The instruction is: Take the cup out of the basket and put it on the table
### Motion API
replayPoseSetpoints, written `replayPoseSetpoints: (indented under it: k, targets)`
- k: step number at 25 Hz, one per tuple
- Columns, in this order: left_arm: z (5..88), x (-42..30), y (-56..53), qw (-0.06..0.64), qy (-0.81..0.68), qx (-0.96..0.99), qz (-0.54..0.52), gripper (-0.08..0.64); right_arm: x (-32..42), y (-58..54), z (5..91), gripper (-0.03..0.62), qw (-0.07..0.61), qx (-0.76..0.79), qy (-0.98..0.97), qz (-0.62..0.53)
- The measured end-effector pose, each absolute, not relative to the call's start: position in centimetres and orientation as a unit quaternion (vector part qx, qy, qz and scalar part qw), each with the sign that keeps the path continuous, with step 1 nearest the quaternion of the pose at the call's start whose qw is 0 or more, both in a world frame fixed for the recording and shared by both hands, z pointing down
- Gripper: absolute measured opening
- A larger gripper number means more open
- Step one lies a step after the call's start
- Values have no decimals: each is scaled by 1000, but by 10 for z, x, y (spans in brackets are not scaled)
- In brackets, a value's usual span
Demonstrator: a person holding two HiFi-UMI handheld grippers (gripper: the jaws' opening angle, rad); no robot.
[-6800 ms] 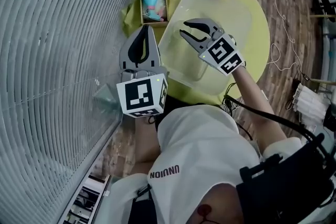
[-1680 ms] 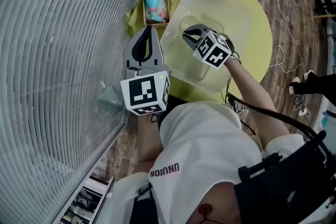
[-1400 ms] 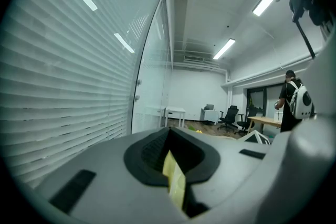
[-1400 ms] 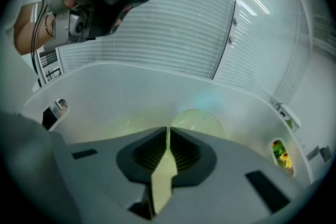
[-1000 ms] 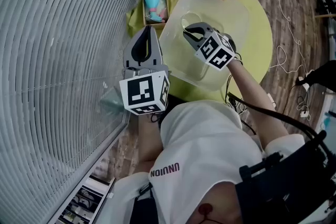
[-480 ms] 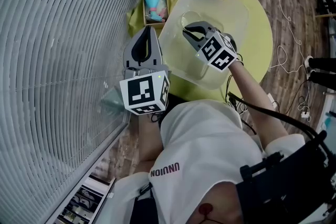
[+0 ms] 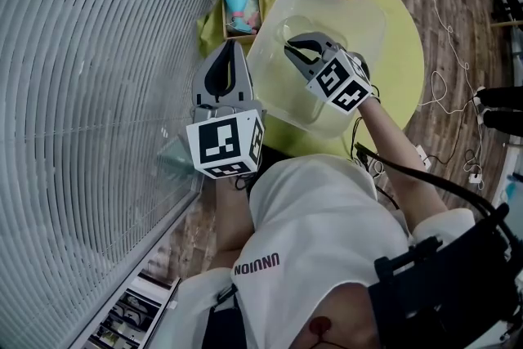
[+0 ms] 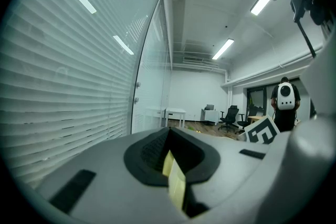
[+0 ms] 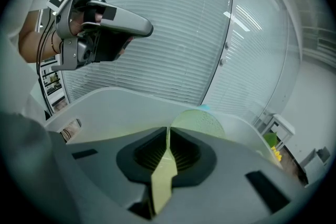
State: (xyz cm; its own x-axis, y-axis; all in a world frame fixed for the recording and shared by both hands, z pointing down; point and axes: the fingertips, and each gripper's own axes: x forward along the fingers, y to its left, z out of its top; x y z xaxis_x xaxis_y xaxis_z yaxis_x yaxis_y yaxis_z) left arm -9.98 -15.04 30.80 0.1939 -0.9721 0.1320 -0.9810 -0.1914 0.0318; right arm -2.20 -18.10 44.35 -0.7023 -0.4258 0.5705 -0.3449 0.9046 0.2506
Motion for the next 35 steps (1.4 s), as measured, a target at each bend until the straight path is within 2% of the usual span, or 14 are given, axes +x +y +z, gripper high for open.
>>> replayPoseSetpoints:
  k: [35]
  targets:
    - [310, -98, -151, 52, -632, 772, 43, 12, -12, -175, 409, 35, 275, 244, -928, -62]
